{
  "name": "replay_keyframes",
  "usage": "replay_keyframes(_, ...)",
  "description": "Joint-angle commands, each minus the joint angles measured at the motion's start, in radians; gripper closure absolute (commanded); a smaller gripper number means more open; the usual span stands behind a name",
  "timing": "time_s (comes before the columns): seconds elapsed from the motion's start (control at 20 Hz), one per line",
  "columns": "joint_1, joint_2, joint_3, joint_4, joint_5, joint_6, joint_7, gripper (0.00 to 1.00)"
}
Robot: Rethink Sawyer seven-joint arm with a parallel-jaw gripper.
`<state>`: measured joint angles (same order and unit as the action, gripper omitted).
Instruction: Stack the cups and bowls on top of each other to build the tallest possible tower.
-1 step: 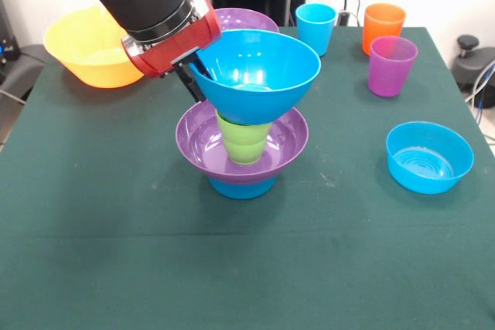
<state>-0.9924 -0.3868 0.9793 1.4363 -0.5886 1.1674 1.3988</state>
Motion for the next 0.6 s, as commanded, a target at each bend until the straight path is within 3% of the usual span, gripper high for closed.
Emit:
replay_keyframes(0.05, 0.044, 0.016, -0.074, 0.004, -0.045, 0.093, -0.249, 1.00)
replay_keyframes(0.6, 0.056, 0.027, -0.087, -0.030, -0.052, 0.142, -0.278, 1.00)
